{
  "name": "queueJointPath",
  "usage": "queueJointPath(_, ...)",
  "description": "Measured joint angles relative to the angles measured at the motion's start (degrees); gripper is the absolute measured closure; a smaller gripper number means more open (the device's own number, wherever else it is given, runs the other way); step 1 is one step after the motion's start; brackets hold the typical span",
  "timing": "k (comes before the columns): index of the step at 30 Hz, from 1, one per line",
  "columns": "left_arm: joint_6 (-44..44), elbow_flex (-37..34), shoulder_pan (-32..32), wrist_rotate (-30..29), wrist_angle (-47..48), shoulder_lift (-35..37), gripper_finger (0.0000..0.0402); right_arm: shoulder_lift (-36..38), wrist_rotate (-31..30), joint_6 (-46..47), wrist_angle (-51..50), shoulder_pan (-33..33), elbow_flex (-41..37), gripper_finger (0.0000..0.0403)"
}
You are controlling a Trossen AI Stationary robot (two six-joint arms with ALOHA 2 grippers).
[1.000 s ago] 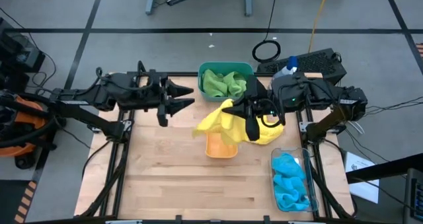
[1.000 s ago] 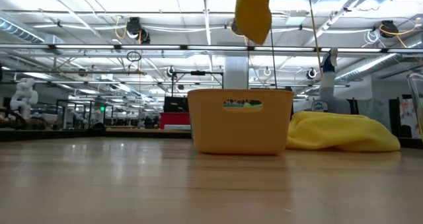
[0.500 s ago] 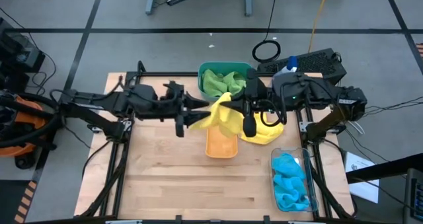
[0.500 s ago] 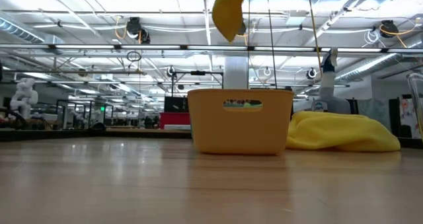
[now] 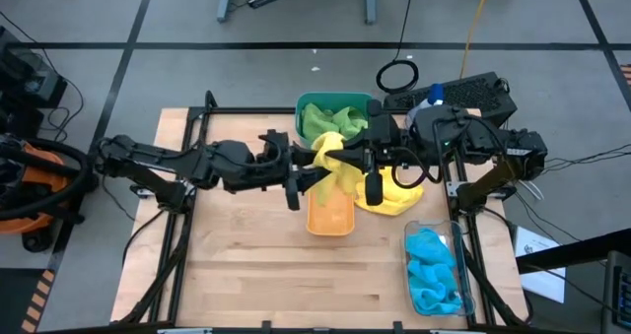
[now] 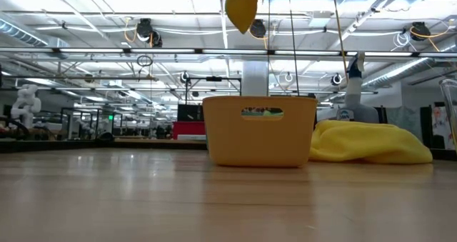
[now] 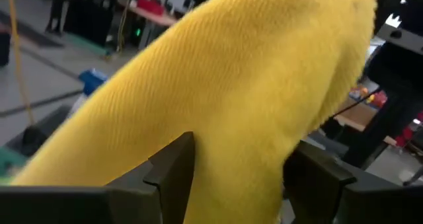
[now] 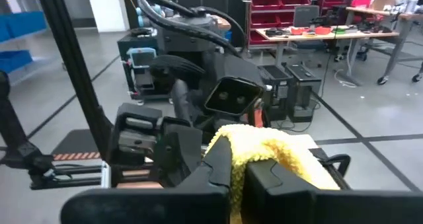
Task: Sort microfiber towel by color & place in baskets
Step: Put the left yellow microfiber towel into the yellow bin
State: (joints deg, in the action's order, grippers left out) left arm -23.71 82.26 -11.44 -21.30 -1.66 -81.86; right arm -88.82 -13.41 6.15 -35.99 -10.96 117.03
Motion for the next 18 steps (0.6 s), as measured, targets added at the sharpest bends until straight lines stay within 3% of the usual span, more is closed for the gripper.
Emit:
queueJointPath(3, 2.9, 0.0, 0.0, 1.6, -5.1, -1.6, 0.0197, -0.2, 0.1, 0.6, 0.8, -0.8, 0.0, 0.0403)
queueJointPath(5, 4.8, 0.0, -0.2, 3.2, -8.2, -2.5, 0.0223, -0.3, 0.1, 0.7, 1.5, -1.4, 0.0, 0.0403)
queueJointPath(10, 6.1, 0.0, -1.4, 3.3, -10.7, -3.3, 0.0369, -0.7, -0.7, 6.1, 0.1, -2.0, 0.0, 0.0403)
queueJointPath(11, 5.5, 0.0, -1.5, 3.3, -10.7, -3.3, 0.0382, -0.8, -1.2, 8.3, -0.4, -2.0, 0.0, 0.0402)
queueJointPath(18, 3.7, 0.0, -2.3, 3.3, -7.1, -1.6, 0.0386, -0.6, -1.1, 14.0, -7.2, -5.4, 0.0, 0.0351)
